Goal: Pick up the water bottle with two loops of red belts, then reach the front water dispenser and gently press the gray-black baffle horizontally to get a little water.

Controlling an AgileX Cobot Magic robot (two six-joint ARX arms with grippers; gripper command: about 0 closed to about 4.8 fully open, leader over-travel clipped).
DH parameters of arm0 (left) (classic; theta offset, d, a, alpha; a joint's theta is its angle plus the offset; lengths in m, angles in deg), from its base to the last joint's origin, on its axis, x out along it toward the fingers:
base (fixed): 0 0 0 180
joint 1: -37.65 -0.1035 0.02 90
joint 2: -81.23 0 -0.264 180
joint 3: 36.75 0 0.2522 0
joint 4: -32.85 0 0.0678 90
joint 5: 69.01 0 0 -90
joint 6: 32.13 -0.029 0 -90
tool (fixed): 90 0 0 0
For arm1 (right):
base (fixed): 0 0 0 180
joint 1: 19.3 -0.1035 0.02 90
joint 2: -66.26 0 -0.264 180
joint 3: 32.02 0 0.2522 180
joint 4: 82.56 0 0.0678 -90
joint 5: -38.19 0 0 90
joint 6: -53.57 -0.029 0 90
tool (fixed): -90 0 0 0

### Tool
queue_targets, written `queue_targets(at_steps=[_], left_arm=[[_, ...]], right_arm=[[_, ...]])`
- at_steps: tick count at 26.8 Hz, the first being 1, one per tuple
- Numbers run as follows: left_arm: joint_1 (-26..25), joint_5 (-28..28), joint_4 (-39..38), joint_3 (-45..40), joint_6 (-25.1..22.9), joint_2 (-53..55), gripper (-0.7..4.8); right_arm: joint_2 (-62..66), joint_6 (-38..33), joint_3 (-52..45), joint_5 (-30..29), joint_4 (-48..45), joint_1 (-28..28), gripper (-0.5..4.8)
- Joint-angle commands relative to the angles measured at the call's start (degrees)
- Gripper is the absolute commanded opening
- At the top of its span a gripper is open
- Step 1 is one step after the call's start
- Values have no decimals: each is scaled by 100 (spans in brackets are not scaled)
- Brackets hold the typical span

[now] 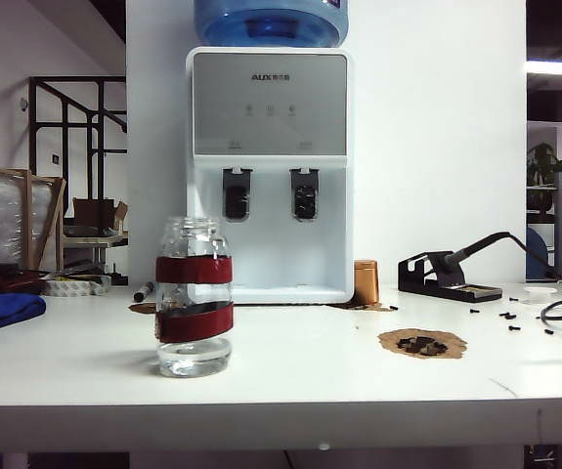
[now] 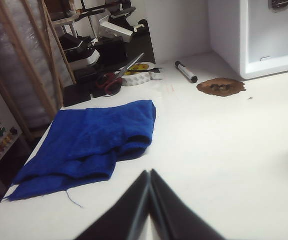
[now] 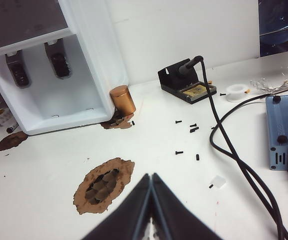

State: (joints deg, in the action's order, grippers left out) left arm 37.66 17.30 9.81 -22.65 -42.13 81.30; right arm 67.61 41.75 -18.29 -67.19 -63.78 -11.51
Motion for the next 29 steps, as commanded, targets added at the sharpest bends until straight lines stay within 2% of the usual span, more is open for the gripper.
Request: queue_targets(at_steps=[1,7,25,28,29], left_arm=[[-17,24,-11,-7,-4,-9,-4],[-17,22,4,-7,-2,-9,-4],[-13,20,11,-7,-4,-7,-4],[17,614,11,-7,140,-2,-4],[22,632,11,-7,140,-2,-4]], right_arm=[[-22,52,-22,114,144,24,-5],[-22,155,-20,699,177,24,-5],[-28,94,-20,636,170,24,-4],[-28,96,-20,636,175,17,-3],[-28,96,-20,640,175,17,-3]])
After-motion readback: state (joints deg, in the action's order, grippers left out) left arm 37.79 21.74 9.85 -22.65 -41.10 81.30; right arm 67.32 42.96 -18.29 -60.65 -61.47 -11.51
